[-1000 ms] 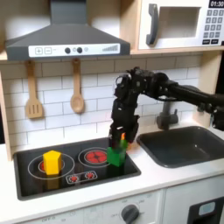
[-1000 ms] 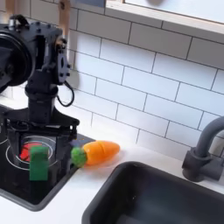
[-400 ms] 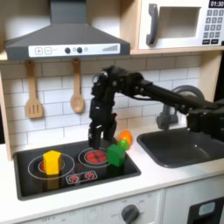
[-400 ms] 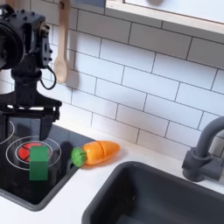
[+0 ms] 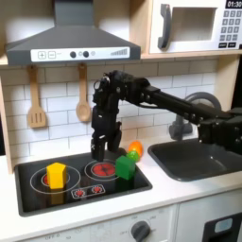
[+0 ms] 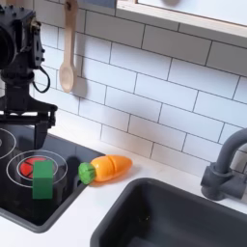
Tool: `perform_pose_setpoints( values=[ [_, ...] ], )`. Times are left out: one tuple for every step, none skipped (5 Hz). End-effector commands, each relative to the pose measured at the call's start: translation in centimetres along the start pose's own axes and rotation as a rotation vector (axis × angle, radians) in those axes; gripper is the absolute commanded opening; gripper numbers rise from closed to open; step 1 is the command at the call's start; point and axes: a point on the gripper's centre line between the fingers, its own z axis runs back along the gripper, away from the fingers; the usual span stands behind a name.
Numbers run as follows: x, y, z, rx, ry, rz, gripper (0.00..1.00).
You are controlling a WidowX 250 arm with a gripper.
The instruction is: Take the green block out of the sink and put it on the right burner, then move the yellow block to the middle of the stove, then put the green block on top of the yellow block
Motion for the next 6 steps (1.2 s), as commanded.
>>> perform_pose_setpoints(
  values=[
    [-0.1,1.5,-0.5,-0.032,0.025,-0.112,1.00],
    [1.3,2.9,-1.4,-0.062,0.025,-0.123,1.00],
    [2.6,3.8,-1.9,-0.076,0.035,-0.133,1.00],
    [4.0,4.5,-3.2,-0.066,0.046,-0.132,1.00],
    [5.3,4.8,-3.4,-0.074,0.032,-0.124,1.00],
    [5.8,5.1,-3.4,-0.083,0.032,-0.118,1.00]
  ],
)
